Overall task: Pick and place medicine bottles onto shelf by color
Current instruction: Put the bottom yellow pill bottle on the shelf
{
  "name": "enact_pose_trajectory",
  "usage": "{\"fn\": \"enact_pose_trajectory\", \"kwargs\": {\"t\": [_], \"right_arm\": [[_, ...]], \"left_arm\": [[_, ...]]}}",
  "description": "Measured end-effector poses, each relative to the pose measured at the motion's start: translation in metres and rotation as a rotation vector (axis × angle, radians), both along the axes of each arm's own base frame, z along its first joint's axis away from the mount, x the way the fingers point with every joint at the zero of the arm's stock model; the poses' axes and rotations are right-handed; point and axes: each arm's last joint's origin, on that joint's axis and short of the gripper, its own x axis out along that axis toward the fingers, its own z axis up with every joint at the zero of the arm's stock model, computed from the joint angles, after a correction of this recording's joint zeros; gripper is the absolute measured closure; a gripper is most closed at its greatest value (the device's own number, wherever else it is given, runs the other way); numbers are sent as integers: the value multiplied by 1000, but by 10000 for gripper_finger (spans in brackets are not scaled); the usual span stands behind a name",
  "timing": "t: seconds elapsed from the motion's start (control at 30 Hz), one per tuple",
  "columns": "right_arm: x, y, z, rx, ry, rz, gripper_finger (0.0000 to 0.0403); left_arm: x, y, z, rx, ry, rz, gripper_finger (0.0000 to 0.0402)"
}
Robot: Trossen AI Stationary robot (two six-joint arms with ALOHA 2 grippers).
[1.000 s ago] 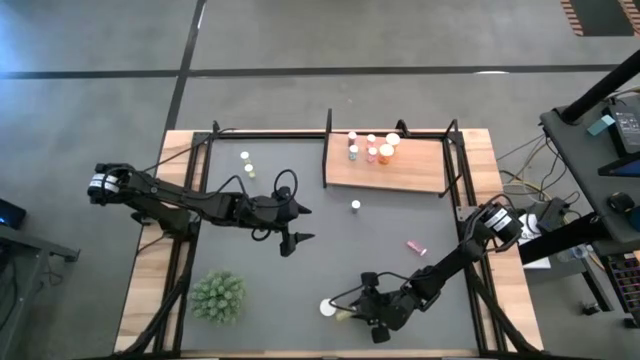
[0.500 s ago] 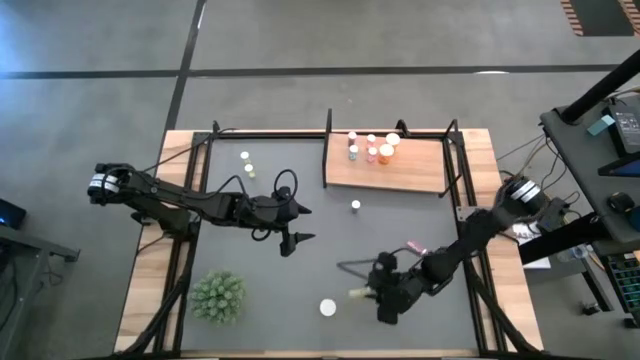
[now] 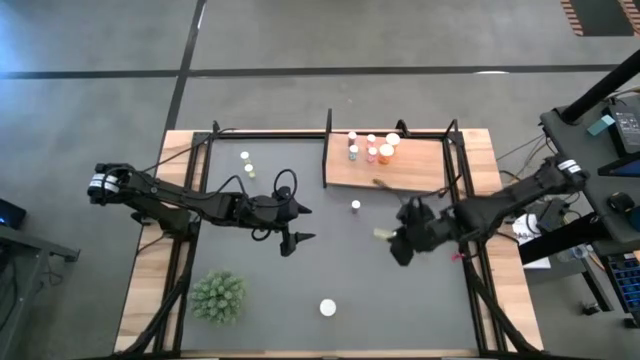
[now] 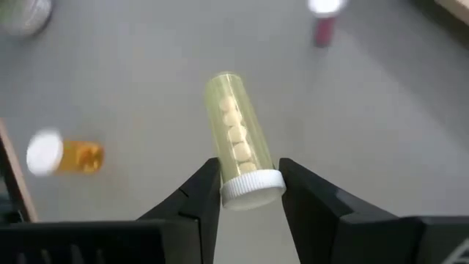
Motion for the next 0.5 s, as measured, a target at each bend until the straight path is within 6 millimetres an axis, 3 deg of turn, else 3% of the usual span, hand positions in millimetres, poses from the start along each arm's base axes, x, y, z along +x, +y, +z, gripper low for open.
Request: {"fn": "enact_pose_trajectory", "kwargs": {"t": [0.23, 0.5], "right_arm": [[-12, -38, 3, 91, 128, -69, 281], [-12, -88, 4, -39, 317, -74, 282]], "left_arm": [[0, 0, 0, 0, -4, 3, 77], [4, 0, 9, -11, -104, 6, 77]]}}
